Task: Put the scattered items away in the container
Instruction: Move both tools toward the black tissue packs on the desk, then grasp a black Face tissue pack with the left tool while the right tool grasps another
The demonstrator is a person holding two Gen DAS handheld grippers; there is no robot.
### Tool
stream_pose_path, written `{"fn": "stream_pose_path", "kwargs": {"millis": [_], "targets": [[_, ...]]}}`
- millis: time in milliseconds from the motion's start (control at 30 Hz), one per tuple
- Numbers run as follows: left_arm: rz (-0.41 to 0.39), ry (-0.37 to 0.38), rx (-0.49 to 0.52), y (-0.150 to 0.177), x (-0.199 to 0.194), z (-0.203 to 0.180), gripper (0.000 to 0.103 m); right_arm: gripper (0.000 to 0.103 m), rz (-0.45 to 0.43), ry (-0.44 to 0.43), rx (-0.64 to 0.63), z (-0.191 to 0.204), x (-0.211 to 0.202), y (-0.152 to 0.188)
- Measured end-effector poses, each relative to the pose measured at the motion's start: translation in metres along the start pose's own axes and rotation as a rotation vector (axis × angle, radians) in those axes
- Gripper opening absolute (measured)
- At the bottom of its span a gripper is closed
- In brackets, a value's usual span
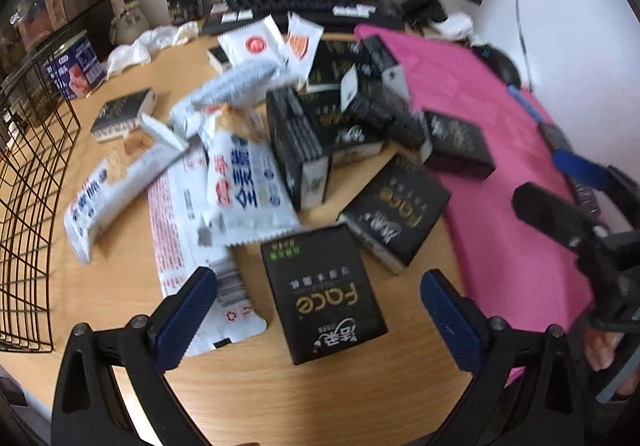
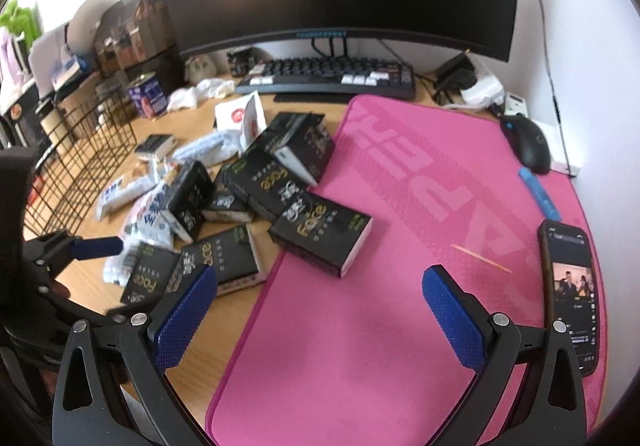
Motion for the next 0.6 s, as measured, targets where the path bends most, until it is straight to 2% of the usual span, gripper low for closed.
{"fn": "stream_pose_path", "kwargs": {"millis": [200,467,600], "targets": [[0.002,-0.129,0.050,0.0034,0.0089,-0.0003,0.103,0.103,0.007,-0.018,0.013,-0.0011,0.0018,0.0028],[-0.040,-0.115,0.069,0.0036,0.0099,0.0034,0.103,0.103,0.014,-0.034,0.018,0.0033,0.0023,0.0041],[0.012,-0.121,0.074,0.0035,0.0079,0.0014,0.102,0.103,0.014,-0.040,0.015,0.0058,0.0015,0.0049]]}}
Point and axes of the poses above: each gripper's, at about its wrist camera, not at the fingertips, and x roughly the way its jaws point, z to its left, y to its underside, the point moved 2 cm from there along x, roughly the way its jaws point, and after that the axes turned 6 degrees about x, right-handed, at the moved point
